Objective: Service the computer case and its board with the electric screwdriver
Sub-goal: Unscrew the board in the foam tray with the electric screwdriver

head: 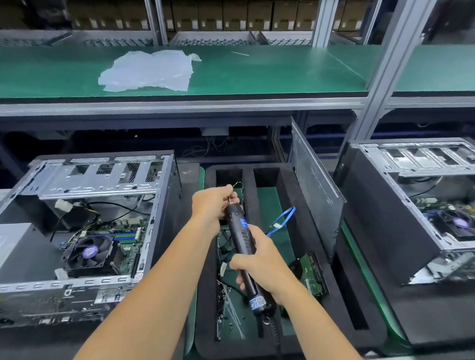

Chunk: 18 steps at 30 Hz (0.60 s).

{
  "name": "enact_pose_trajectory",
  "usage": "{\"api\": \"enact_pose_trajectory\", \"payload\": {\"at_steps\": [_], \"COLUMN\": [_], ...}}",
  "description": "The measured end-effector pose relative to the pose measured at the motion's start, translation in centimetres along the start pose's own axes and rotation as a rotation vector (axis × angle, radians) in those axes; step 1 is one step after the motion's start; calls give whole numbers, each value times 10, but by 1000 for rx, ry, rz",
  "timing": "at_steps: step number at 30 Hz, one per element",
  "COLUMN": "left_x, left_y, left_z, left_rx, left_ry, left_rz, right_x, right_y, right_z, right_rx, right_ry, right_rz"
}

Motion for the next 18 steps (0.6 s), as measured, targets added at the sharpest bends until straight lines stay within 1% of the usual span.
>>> {"api": "enact_pose_trajectory", "payload": {"at_steps": [3, 7, 12, 18], "left_x": [-4, -9, -20, -38], "left_y": [-10, -17, -24, -34], "left_z": [-2, -8, -25, -85], "left_rx": [1, -18, -109, 9], "left_ry": [-183, -289, -341, -261], "left_rz": [-41, -54, -20, 39], "right_x": [4, 10, 19, 34], "right_y": [-5, -11, -17, -25], "right_z": [5, 17, 40, 98], "right_rx": [4, 8, -9, -64], "right_ry": [1, -17, -25, -100], "right_rz": [-1, -26, -46, -46]}}
Point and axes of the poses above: each hand's wrist, its own y-axis towards the middle knuckle, its own z-axis out of the palm, x = y × z, the point moved 2 cm from there along y, towards the middle knuckle, and after that the axes turned 1 degree about z, right-handed, at the moved point
